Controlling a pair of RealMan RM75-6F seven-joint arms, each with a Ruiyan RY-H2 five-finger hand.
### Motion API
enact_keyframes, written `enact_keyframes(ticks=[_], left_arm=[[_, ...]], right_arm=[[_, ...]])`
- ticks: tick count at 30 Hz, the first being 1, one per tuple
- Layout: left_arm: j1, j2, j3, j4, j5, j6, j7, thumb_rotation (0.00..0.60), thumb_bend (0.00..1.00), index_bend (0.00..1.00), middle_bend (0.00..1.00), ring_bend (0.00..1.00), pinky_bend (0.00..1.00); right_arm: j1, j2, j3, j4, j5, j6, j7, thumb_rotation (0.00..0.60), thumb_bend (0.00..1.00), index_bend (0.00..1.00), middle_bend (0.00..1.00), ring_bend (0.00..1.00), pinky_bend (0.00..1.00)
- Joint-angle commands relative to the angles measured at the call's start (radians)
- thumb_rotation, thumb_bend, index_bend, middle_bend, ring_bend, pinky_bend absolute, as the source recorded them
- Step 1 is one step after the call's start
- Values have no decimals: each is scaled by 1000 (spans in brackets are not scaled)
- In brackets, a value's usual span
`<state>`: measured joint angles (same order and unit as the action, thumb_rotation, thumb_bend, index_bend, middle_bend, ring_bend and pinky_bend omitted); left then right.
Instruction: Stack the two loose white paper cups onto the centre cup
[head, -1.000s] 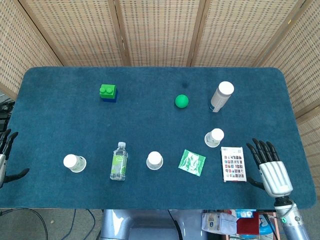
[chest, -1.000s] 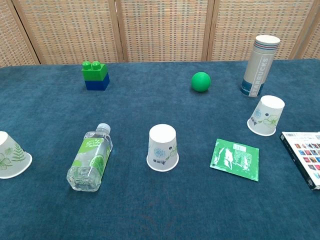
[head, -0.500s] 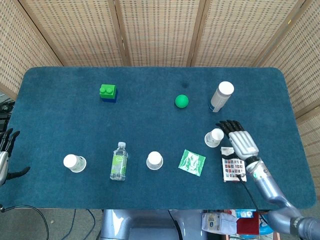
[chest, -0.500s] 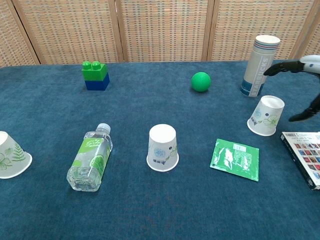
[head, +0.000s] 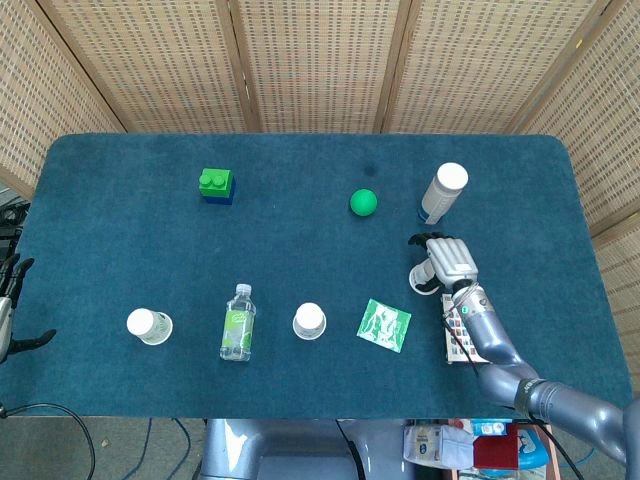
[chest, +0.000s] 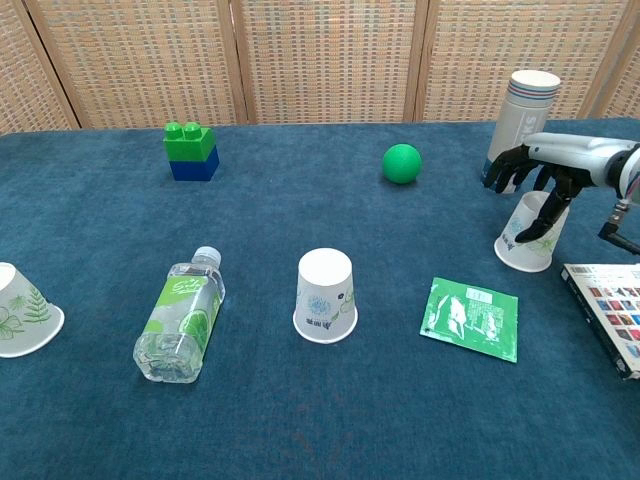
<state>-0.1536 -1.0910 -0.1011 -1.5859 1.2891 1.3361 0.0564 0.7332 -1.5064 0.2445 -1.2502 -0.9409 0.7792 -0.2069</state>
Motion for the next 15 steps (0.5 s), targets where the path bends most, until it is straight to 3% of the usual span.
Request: enact_keyframes(ticks=[1,11,15], left_arm=[[0,0,0,-1,-1,0,1,600,144,0,0,0,0],[-2,1,0,-3,-9,-7,5,600,144,0,0,0,0],[-3,0,1,-2,-9,-9,10,600,144,0,0,0,0]], right_arm=[[5,-10,-5,12,5,-4,-1,600,223,304,381,268,359],[-3,-3,-14,35,-1,0,16,600,268,309,381,280,419],[-14,20,-9,15,-3,4,41,600,291,316,401,337,473]])
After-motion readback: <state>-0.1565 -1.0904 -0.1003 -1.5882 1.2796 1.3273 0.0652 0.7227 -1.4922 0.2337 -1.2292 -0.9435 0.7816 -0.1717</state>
